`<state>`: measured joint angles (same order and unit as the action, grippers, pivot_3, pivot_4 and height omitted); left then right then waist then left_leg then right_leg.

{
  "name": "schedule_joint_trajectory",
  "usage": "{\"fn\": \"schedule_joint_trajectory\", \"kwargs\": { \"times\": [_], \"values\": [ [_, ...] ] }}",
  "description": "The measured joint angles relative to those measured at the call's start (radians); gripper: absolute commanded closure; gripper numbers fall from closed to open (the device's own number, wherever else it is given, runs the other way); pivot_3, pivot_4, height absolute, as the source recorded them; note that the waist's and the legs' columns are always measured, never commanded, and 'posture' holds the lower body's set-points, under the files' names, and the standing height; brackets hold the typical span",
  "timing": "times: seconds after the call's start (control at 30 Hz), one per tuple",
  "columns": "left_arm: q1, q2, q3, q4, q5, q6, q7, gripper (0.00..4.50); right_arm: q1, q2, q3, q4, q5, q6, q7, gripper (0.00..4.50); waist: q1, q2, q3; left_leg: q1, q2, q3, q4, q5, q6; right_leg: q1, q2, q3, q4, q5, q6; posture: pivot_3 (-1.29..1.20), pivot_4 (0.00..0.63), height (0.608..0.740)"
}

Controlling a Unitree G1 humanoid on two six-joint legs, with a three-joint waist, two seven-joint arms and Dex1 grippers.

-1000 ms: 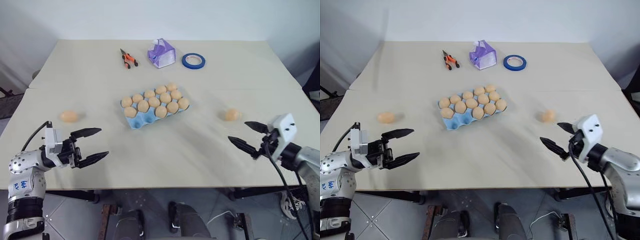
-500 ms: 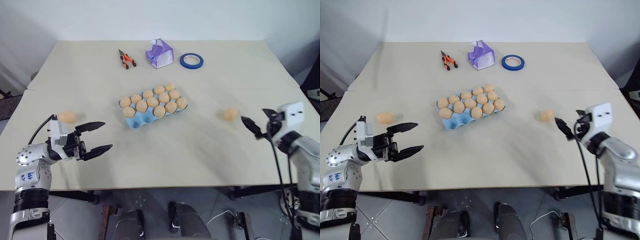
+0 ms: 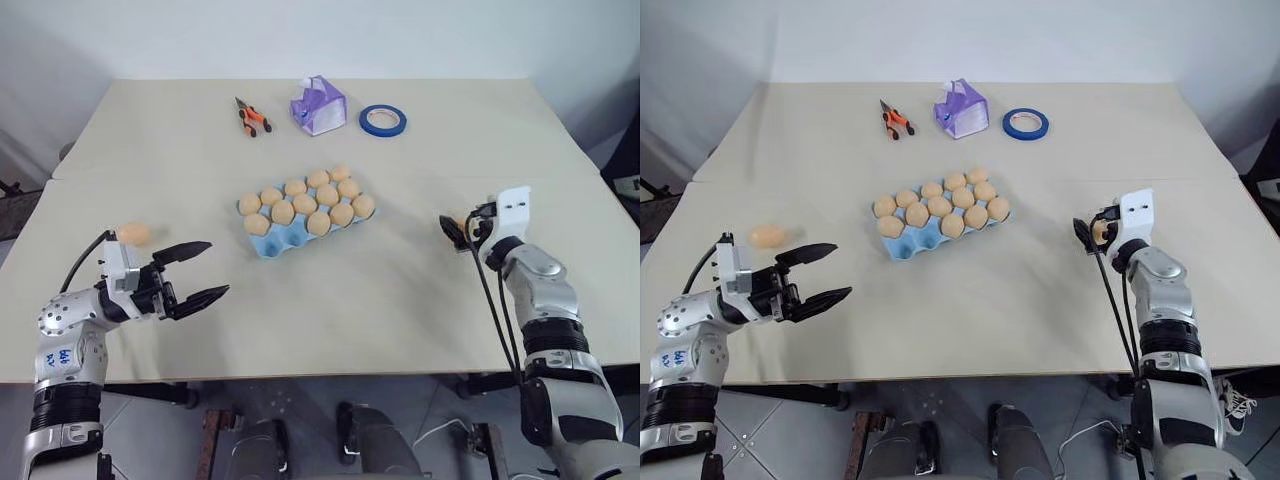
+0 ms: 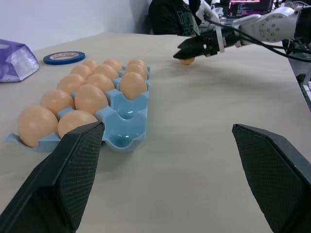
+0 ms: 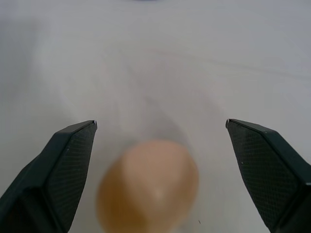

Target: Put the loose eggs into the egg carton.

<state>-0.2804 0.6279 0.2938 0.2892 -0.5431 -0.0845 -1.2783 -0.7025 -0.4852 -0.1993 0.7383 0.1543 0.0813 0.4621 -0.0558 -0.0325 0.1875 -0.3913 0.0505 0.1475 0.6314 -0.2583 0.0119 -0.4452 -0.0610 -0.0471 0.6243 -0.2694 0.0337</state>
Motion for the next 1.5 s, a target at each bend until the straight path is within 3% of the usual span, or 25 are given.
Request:
{"fn": "schedule_joint_trajectory", "kwargs": {
  "times": [0.13,0.23,0.37,0.47,0.77,0.97,1.23,1.47,1.5],
  "values": [
    [0.008,0.000,0.002,-0.008,-0.001,0.000,0.013,0.00,-0.044,0.000,0.016,0.101,-0.021,-0.058,-0.003,0.21,-0.006,0.000,0.000,0.001,0.000,0.000,0.000,0.001,-0.001,0.000,0.000,0.000,0.002,0.000,0.000,0.00,0.150,0.740],
    [0.010,-0.001,0.002,-0.009,-0.001,0.000,0.021,0.00,-0.058,0.010,0.018,0.131,-0.020,-0.063,-0.001,0.89,-0.007,0.000,0.000,0.002,0.000,0.000,0.000,0.001,-0.001,0.000,0.000,0.000,0.002,0.000,0.000,0.00,0.150,0.740],
    [0.010,-0.003,0.002,-0.010,-0.001,0.000,0.027,0.00,-0.058,0.029,0.020,0.120,-0.012,-0.059,0.018,2.28,-0.005,0.000,0.000,0.001,0.000,0.000,0.000,0.001,-0.001,0.000,0.000,0.001,0.002,0.000,0.000,0.00,0.150,0.740],
    [0.012,-0.005,0.002,-0.010,-0.001,0.000,0.034,0.00,-0.050,0.029,0.023,0.077,-0.009,-0.048,0.028,2.70,-0.003,0.000,0.000,0.001,0.000,0.000,0.000,0.001,-0.001,0.000,0.000,0.001,0.002,0.000,0.000,0.00,0.150,0.740],
    [0.017,-0.019,0.002,-0.016,-0.001,0.000,0.043,0.00,0.005,0.066,0.067,-0.346,0.045,0.143,0.067,2.73,-0.008,0.001,0.000,0.002,0.001,0.000,0.000,0.001,-0.002,0.000,0.000,0.000,0.004,0.000,0.000,0.00,0.150,0.740],
    [0.013,-0.020,0.001,-0.016,-0.001,-0.001,0.042,0.00,-0.070,0.232,0.199,-0.543,0.078,0.324,0.060,2.73,-0.015,0.001,0.000,0.002,0.002,-0.001,-0.001,0.001,-0.003,0.000,0.000,-0.001,0.004,0.000,-0.001,0.00,0.150,0.740],
    [0.024,-0.020,0.004,-0.023,-0.001,-0.002,0.061,0.00,-0.107,0.452,0.352,-0.526,0.051,0.352,0.032,2.73,-0.014,0.001,0.000,0.000,0.002,-0.001,-0.001,0.000,-0.002,-0.001,-0.001,-0.002,0.002,0.000,-0.001,0.00,0.150,0.740],
    [0.079,-0.019,0.025,-0.060,-0.001,-0.002,0.094,0.00,-0.164,0.508,0.390,-0.317,-0.013,0.236,0.023,2.73,-0.021,0.000,0.000,0.000,0.001,-0.001,-0.001,-0.002,-0.006,-0.001,-0.001,-0.002,0.002,0.000,-0.001,0.00,0.150,0.740],
    [0.085,-0.019,0.025,-0.068,-0.001,-0.002,0.098,0.00,-0.177,0.511,0.390,-0.287,-0.021,0.222,0.020,2.39,-0.023,0.000,0.000,0.000,0.001,-0.001,-0.001,-0.002,-0.006,-0.001,-0.001,-0.002,0.002,0.000,-0.001,0.00,0.150,0.740]
  ]
}}
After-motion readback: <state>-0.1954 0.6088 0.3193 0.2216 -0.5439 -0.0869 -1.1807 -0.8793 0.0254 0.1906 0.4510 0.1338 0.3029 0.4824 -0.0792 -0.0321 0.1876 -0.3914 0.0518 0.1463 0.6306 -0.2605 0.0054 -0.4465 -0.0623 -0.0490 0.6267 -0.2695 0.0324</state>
